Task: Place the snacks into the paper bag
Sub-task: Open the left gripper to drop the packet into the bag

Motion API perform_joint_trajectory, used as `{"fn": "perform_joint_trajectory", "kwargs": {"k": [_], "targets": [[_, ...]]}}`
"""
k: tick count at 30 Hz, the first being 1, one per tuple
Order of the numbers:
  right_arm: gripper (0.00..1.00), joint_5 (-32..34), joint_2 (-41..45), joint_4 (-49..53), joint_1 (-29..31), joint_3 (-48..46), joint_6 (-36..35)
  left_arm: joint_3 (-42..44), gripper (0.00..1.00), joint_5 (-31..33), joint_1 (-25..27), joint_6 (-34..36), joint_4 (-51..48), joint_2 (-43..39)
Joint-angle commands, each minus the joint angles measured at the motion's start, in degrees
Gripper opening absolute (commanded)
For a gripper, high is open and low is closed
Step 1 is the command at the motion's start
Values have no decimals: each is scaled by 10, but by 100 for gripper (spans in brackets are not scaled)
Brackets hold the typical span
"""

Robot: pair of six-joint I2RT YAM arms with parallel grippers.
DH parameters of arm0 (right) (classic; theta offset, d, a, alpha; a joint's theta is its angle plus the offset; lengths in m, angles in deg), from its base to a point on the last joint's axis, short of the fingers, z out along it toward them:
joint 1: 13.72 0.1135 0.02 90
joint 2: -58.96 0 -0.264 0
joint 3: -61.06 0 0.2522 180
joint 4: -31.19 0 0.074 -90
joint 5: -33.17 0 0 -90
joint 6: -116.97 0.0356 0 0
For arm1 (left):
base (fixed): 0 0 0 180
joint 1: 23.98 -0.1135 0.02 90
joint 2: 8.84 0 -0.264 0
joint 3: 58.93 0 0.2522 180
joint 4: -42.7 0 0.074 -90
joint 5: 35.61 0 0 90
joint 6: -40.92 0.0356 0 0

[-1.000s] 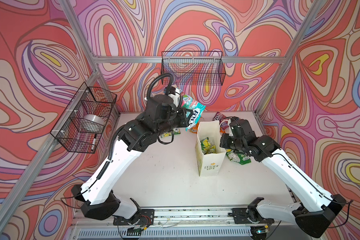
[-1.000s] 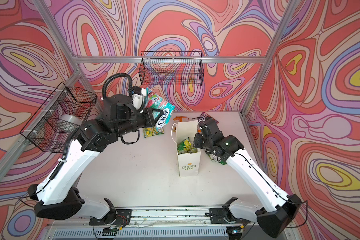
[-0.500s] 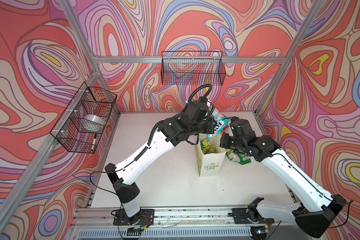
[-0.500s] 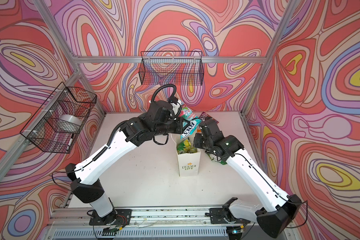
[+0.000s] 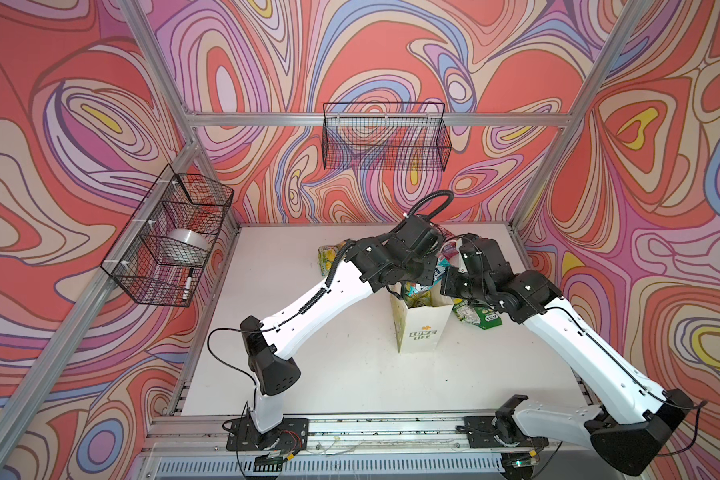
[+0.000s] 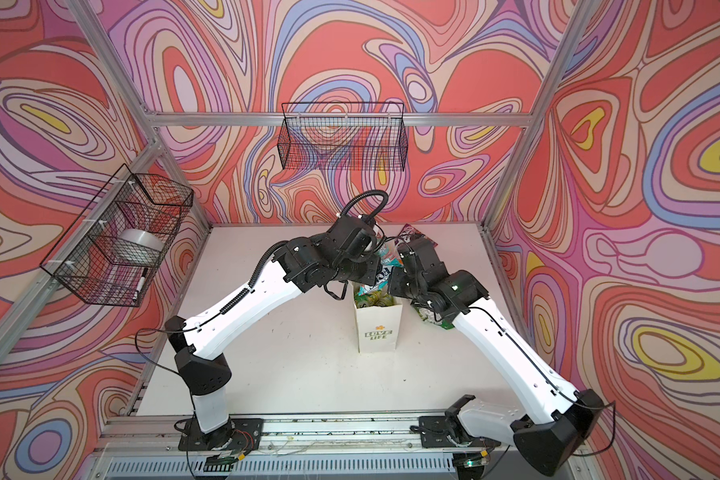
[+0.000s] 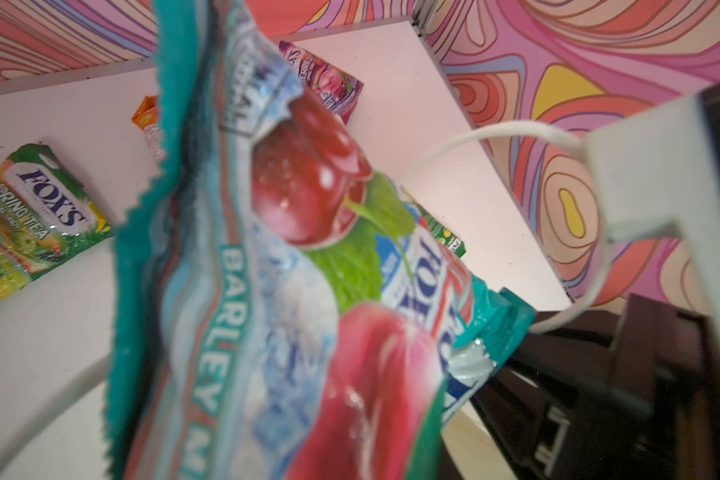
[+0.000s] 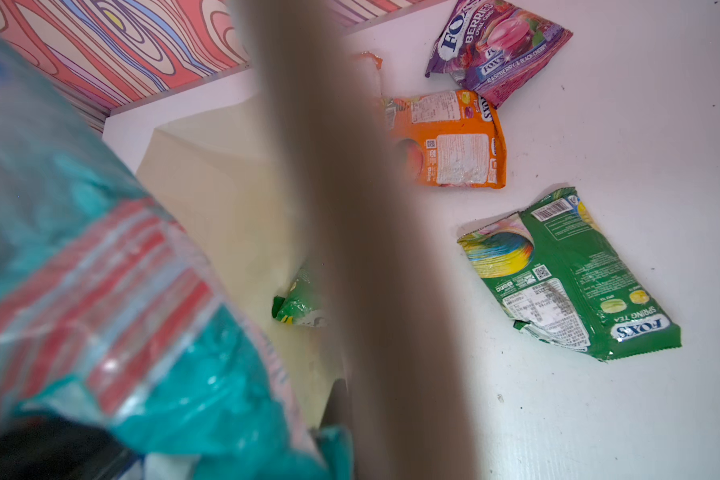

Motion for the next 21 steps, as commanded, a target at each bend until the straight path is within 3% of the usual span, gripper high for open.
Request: {"fn": "perform_joint_trajectory", "kwargs": {"k": [1,15,21], "targets": [[0,6,-4,-9,3,15,-4,-26,16,36,11,30,-52,13],[0,5,-5,-8,3,16,-1,-98,21,-12,17,76,-120,79],[0,6,-5,-7,3,16,-1,-100,43,-1,18,65,-122,69]]}}
